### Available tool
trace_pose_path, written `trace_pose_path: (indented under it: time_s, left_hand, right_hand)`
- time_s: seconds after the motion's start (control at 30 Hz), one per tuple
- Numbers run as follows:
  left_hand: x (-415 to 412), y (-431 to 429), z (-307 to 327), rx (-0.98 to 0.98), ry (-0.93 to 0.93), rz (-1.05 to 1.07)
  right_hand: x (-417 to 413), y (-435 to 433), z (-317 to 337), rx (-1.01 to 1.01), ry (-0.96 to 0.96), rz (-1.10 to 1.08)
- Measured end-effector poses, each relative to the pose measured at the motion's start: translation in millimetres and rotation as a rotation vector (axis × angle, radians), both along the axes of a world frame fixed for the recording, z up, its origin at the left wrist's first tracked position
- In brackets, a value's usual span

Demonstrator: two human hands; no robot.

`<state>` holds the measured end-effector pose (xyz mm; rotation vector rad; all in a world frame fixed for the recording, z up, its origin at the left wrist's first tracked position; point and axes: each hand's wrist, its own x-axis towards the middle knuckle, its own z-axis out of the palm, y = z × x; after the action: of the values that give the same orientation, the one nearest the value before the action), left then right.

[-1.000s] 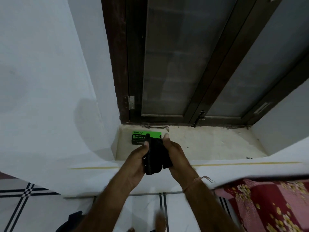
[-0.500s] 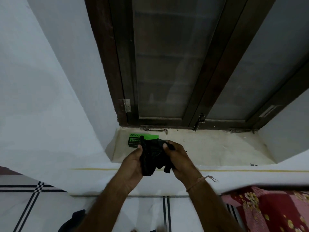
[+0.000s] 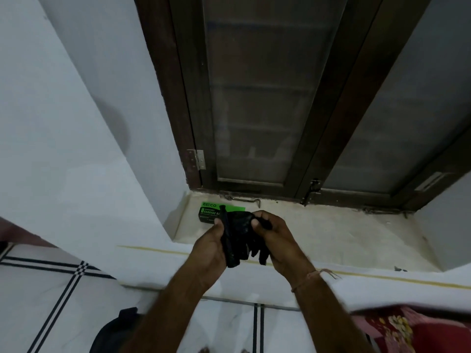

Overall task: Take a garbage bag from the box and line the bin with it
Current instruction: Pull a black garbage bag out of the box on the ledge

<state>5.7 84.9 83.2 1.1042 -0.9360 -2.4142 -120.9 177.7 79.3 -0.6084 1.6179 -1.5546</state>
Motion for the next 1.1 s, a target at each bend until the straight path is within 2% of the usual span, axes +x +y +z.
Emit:
trace_pose_path:
  time_s: [0.23,0.37,0.57,0.73,0.87,1.0,1.1]
  left_hand:
    - [3,6,-6,-0.14,-0.057,-0.013]
    - [0,11,-5,-0.092,-0.106,0.01]
    - [0,10,-13,-0.123,0.004,-0.031]
    - [0,5,-23,-0.096,-0.077,0.006]
    - [-4,13,-16,-0.059,-0.076,0.008]
    - [-1,12,-17,-0.137,-0.049,-0.029]
    - [3,7,-21,-0.117,-0.019,-0.008]
  right_hand:
    - [14,-1,10,-0.02,-0.035,0.02]
    - [9,0,5,0.014,-0.052,-0.014]
    - [3,9,-2,0.014,-0.068,-0.054]
    - [-3,7,-7,0.064,-0.059,-0.089]
    - [5,4,-9,0.06,-0.148,-0.106]
    - [7,7,-3,-0.002,-0.204,0.015]
    - [3,7,-6,0.005,-0.192,0.0]
